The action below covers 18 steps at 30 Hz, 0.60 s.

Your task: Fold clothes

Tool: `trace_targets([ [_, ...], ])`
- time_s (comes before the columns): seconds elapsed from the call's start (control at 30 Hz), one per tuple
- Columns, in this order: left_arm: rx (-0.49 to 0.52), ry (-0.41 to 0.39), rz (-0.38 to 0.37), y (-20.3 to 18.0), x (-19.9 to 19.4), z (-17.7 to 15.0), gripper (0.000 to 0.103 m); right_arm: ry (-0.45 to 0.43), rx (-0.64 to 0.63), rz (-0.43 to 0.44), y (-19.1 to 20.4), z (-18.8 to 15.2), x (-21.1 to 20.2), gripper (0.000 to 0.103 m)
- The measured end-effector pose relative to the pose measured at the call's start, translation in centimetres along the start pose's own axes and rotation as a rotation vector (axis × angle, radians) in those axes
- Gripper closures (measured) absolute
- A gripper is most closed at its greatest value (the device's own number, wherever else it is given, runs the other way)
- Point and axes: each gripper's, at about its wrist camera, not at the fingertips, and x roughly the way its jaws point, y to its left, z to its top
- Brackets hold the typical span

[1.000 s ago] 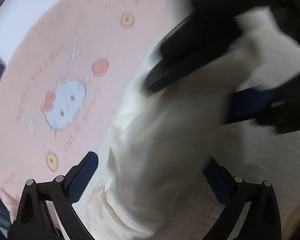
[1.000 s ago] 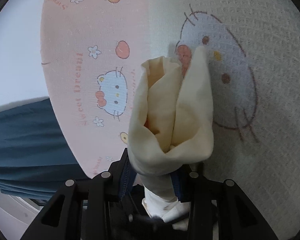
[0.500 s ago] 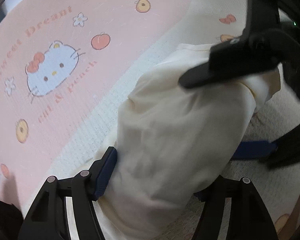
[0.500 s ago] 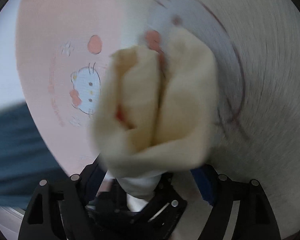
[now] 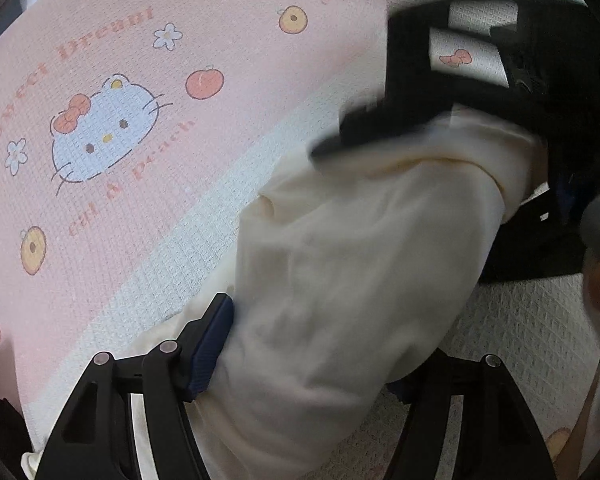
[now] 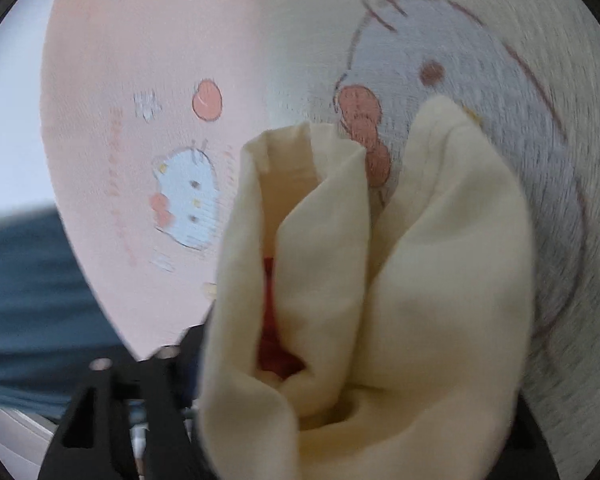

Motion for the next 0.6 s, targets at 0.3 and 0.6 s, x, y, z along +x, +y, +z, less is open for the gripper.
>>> trace_targets([
  [0.3, -0.099, 0.023, -0.056, 3.9, 0.6, 0.0, 0.038, -0.078, -0.292, -0.095, 4.5, -1.6, 0.0, 0.063],
  [0.6, -0.396, 0.093, -0.286, 9.8, -2.8, -2.5, 0.037, -0.149, -0.746, -0.278, 10.8, -6.5, 0.2, 0.063],
])
